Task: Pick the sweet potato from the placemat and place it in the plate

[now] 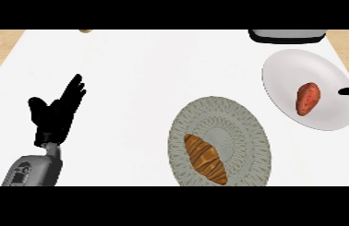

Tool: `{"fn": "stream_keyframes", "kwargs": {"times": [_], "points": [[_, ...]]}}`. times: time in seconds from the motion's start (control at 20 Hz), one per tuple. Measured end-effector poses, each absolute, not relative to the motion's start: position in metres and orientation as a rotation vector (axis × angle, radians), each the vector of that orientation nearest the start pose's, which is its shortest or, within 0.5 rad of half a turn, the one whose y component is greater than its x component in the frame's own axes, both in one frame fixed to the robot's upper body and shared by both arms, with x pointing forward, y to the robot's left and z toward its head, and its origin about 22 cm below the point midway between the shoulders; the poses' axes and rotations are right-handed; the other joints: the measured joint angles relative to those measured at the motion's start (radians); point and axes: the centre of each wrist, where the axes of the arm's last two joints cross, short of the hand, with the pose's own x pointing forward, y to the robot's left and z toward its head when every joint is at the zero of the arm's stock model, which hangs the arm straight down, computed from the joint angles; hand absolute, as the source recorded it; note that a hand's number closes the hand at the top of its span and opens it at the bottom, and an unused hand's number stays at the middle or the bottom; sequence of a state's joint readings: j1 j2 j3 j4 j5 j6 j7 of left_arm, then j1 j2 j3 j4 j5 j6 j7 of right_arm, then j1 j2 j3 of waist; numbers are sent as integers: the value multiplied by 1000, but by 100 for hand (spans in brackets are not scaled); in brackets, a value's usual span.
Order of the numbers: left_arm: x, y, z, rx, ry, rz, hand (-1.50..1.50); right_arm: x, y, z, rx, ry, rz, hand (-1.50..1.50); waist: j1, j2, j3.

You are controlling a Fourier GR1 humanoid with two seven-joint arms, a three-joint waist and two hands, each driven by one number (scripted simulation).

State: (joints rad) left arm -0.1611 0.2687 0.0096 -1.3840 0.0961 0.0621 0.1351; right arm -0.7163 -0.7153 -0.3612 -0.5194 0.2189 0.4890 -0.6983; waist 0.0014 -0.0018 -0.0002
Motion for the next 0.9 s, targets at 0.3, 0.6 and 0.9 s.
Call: {"fn": "stream_keyframes", "kwargs": {"times": [0.3, 0.6, 0.9], "points": [[285, 285, 18, 171, -1410, -87, 0, 346, -496, 119, -100, -1734, 394, -150, 8, 6, 1], [290, 285, 23, 164, -1413, -94, 0, 333, -512, 121, -110, -1732, 364, -150, 16, 10, 3], [286, 280, 20, 152, -1426, -99, 0, 317, -530, 124, -166, -1729, 342, -150, 26, 15, 5]]}}
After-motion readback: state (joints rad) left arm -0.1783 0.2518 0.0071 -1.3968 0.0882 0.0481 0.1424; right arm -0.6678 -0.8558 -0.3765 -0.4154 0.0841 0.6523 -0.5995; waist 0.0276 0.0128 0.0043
